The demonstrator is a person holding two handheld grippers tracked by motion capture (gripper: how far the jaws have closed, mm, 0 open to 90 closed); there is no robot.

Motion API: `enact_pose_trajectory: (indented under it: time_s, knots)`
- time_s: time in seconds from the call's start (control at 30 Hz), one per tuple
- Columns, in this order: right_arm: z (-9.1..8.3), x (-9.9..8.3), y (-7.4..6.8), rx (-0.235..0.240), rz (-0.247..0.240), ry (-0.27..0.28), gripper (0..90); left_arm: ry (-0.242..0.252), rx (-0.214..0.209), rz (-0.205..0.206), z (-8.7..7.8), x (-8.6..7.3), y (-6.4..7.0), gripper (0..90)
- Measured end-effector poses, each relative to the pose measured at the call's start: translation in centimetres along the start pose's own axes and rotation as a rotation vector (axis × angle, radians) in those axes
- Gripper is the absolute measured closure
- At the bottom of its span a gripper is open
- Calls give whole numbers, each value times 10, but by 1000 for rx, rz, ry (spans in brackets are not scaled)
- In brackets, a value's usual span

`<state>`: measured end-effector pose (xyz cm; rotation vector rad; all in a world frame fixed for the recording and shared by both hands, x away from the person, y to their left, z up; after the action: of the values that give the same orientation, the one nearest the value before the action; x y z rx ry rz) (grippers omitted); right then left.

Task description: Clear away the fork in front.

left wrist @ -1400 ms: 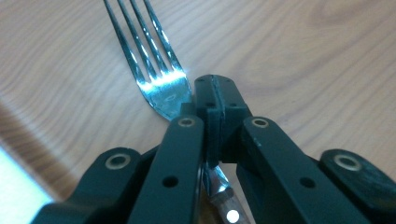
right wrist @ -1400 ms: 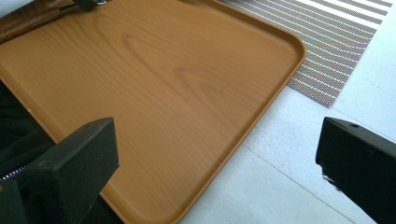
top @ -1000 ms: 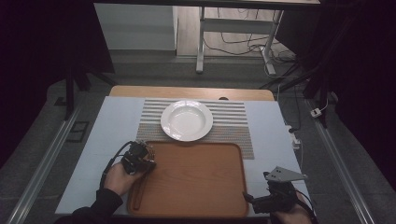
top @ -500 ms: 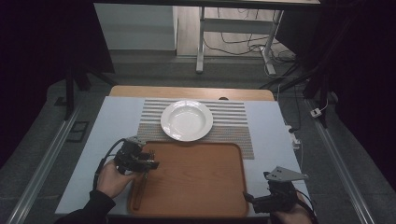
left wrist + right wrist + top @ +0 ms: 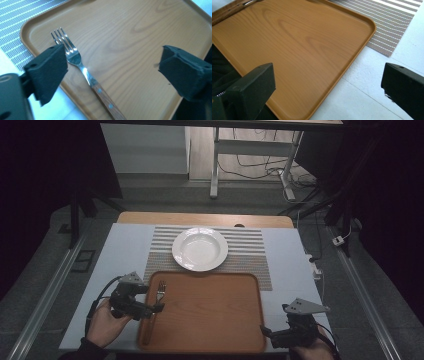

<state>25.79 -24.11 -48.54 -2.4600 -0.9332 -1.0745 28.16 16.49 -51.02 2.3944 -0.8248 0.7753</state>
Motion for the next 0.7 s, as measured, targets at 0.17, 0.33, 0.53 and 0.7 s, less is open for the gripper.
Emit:
enact_pose_trajectory:
  time_s: [0.17, 0.33, 0.53, 0.7]
  knots:
    - [0, 0, 1, 5, 10, 4, 0, 27, -14, -12, -9, -10, 2, 38]
    - [-1, 0, 1, 6, 13, 4, 0, 65, -26, -24, -21, -19, 5, 24]
    - [-1, 0, 2, 13, 26, 8, 0, 97, -25, -23, -33, -31, 6, 12]
    - [-1, 0, 3, 19, 36, 12, 0, 116, -17, -38, -42, -41, 6, 0]
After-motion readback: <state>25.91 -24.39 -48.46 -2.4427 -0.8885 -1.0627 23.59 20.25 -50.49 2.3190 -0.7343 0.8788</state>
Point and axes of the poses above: each handheld gripper's, and its own axes: z roughly forward along the jaws, x roughly out of its top, y roughly to its right, the point moved 6 cm from there along z, roughly forward along the jaws, and after that the axes turned 1 degree about -x, right-handed, at the moved point
